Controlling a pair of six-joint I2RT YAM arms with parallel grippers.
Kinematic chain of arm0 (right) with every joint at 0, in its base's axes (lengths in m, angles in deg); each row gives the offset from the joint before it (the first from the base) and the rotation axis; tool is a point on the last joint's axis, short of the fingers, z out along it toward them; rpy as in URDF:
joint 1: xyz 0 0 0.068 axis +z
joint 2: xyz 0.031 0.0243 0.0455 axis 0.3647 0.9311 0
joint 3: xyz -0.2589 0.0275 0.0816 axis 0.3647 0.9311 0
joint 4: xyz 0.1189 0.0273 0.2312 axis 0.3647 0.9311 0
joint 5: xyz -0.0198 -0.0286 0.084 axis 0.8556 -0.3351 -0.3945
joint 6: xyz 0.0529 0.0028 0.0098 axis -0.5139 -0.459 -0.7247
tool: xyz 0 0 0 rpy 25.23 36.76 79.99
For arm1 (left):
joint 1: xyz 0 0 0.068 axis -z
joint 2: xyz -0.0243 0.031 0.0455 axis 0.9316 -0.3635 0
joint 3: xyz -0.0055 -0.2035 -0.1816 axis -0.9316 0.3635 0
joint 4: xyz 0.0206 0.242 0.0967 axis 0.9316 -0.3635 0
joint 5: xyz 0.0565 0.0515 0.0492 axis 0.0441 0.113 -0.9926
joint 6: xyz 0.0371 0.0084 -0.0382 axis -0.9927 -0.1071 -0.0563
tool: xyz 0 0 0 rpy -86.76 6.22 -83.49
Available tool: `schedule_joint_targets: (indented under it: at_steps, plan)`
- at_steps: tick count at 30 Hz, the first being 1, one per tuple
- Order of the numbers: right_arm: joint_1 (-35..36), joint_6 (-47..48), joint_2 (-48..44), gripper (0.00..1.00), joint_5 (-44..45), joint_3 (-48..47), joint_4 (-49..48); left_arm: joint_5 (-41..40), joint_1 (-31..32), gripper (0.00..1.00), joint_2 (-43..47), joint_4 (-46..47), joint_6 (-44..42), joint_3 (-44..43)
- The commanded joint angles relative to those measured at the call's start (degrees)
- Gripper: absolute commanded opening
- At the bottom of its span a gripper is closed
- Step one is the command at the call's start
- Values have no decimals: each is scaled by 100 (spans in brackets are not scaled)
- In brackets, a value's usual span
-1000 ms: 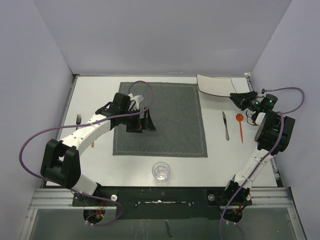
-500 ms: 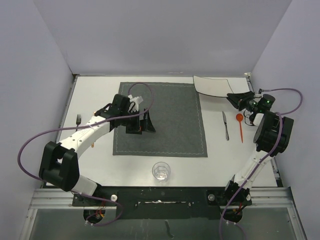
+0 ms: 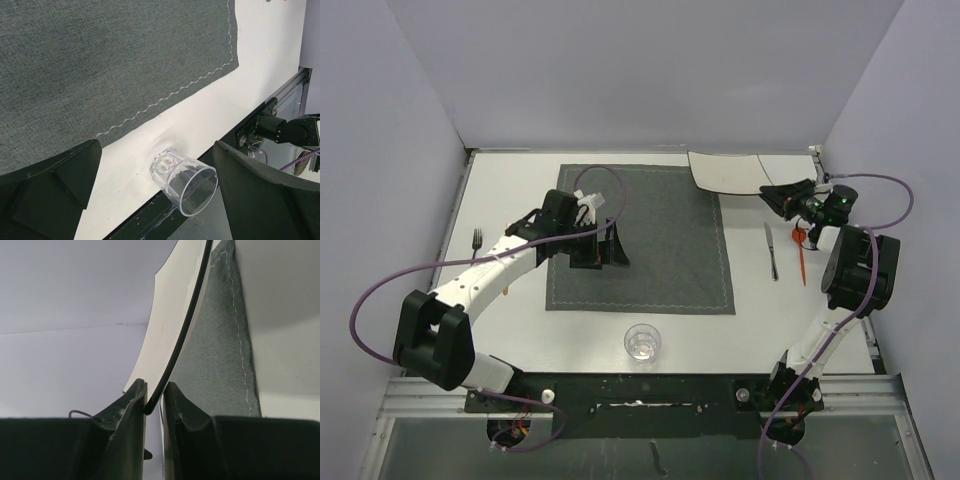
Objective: Set the dinner table for one person
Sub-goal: Place the plate on the napkin.
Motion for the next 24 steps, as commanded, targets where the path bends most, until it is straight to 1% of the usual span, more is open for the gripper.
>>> schedule_joint_targets:
  at_steps: [1, 24]
  plan:
    - [129, -138, -709, 0, -368, -88, -1063, -24, 35, 96, 372, 60, 3, 12]
    - [637, -187, -1128, 0, -295, 382, -1311, -138, 96, 96, 659, -325, -83, 48]
